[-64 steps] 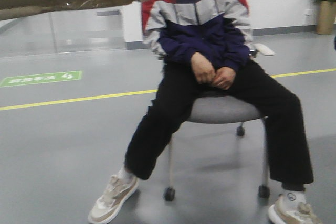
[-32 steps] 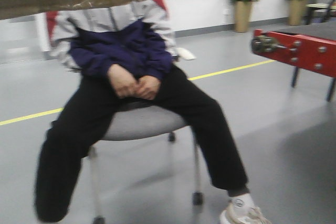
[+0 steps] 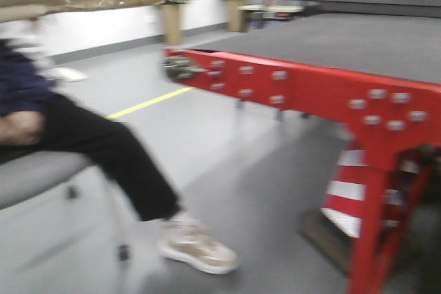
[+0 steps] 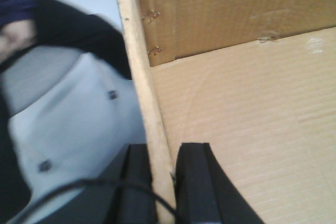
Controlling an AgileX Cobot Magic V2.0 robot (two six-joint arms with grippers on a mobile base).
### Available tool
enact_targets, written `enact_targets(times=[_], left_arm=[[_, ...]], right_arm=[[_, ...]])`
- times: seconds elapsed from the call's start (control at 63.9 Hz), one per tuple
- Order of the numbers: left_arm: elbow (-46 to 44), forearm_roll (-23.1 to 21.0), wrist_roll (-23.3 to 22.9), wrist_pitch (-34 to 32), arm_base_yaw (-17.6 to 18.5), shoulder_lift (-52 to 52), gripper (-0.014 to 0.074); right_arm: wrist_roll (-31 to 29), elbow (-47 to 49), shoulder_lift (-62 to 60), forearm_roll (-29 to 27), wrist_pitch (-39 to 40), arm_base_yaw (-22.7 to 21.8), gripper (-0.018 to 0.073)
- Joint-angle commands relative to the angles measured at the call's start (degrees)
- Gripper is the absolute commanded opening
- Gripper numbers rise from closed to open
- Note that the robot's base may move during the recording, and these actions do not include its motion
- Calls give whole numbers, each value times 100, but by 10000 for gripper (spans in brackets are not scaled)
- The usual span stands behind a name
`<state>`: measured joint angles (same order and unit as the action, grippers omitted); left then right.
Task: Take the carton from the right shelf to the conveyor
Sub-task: 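Hold the carton while driving the base up to the conveyor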
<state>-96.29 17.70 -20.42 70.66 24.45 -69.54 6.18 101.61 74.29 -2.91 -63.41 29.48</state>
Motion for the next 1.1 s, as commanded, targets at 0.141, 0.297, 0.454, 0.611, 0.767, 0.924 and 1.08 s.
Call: enact_targets(times=[0.141,0.297,0.454,0.611,0.767,0.924,1.08], left_arm=[[-22,755,49,-69,21,23,-6],[-22,1194,49,-69,21,23,-6],[-22,1559,49,-69,21,23,-6],[-22,1771,49,-69,21,23,-6],[-22,1787,49,-69,21,23,-6],[-22,1787,49,-69,21,23,-6],[-22,1800,49,-69,21,23,-6]], right_arm=[[-22,42,-71,-71,389,-10,-61],[-22,42,-70,-83,389,-10,-61],[-22,42,-70,-94,389,-10,-61],[-22,42,-70,-94,389,-10,-61],[-22,42,-70,-94,389,-10,-61],[-22,42,-70,-94,389,-10,-61],[-22,42,-70,-94,389,-10,-61]])
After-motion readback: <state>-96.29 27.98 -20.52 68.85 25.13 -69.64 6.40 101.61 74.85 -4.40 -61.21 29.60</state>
